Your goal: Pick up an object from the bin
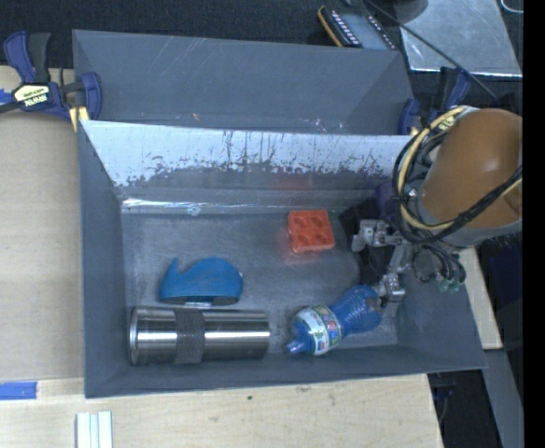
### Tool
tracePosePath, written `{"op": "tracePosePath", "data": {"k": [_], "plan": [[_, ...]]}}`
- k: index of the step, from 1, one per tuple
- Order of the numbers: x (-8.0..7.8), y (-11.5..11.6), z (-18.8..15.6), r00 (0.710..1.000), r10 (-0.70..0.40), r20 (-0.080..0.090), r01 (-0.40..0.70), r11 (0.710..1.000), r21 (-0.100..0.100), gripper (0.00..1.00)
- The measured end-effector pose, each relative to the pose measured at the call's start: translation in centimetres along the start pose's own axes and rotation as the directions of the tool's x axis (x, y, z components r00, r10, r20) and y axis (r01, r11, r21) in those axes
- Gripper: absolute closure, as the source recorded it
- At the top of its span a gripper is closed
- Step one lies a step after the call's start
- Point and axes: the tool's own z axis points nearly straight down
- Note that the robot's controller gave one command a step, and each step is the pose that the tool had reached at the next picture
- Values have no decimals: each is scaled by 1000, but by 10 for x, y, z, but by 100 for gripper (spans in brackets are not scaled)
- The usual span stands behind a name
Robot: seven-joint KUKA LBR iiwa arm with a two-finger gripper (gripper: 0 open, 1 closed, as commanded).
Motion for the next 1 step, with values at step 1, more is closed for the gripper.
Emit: {"op": "tracePosePath", "data": {"k": [1], "plan": [[-2,0,-5,1000,-3,8,3,1000,1,0]]}}
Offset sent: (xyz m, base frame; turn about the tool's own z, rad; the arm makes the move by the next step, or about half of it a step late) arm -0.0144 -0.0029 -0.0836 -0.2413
